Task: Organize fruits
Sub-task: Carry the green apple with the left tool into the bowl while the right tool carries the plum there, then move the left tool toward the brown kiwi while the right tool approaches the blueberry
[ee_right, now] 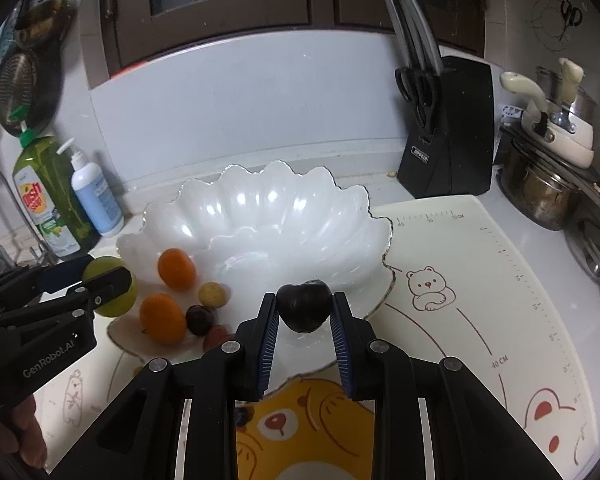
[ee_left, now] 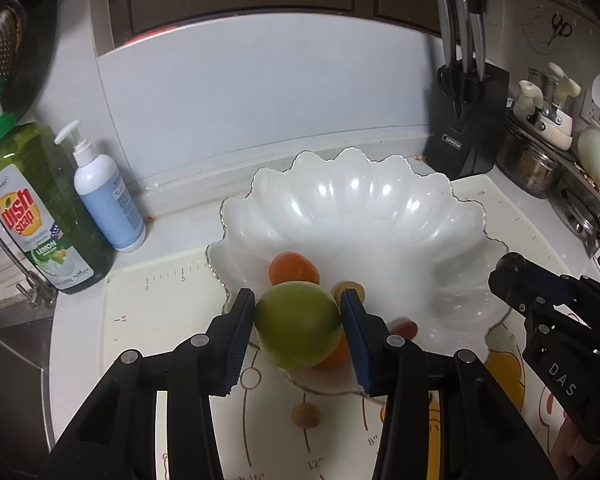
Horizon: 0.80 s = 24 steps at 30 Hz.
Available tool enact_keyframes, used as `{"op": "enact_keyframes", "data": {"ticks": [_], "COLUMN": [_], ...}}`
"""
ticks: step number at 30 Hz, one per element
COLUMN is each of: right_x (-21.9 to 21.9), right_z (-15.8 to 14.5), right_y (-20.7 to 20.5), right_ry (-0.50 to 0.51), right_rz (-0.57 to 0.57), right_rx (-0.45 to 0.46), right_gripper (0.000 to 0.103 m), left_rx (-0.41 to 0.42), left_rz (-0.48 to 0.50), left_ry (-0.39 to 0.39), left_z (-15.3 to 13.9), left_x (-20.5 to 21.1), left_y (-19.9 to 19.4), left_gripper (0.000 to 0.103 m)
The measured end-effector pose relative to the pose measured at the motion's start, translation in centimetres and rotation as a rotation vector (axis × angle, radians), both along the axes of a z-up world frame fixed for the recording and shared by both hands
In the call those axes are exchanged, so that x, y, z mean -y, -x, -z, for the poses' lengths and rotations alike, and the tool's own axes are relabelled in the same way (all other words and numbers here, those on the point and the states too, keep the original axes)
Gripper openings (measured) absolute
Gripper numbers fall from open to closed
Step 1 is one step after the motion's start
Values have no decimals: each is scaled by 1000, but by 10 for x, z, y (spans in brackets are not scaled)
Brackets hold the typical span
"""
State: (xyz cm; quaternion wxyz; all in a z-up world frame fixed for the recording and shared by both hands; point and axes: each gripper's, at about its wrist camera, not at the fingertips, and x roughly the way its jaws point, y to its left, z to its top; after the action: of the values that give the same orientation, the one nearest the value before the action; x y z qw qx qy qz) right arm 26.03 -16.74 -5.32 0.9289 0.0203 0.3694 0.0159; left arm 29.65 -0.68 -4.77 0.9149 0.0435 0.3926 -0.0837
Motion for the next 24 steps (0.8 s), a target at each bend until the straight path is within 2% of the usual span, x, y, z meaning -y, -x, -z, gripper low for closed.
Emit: {"op": "enact_keyframes", "data": {"ticks": [7, 9, 10, 14, 16, 20, 24], "right_x": [-2, -1, -1, 0, 0, 1, 2], "right_z": [11, 13, 12, 10, 7, 1, -5], "right_y": [-13, -14, -14, -10, -8, -3, 4], "right_ry": [-7, -10, -9, -8, -3, 16, 27], "right_rz": [-18, -12, -7, 11, 22, 38, 50], "right_rx": [-35, -40, -38, -24, -17, -6, 5], "right_gripper": [29, 36, 44, 64, 69, 78, 80], "left_rx": [-8, -7, -5, 7, 11, 22, 44], "left_rz": [5, 1, -2, -18, -26, -44, -57], "left_ry": [-18, -20, -22, -28, -30, -38, -48], "left_z": [7, 7, 7, 5, 4, 0, -7], "left_x": [0, -1, -2, -4, -5, -6, -7], "left_y": [-8, -9, -8, -5, -3, 2, 10], "left_gripper": [43, 46, 52, 73, 75, 89, 98]}}
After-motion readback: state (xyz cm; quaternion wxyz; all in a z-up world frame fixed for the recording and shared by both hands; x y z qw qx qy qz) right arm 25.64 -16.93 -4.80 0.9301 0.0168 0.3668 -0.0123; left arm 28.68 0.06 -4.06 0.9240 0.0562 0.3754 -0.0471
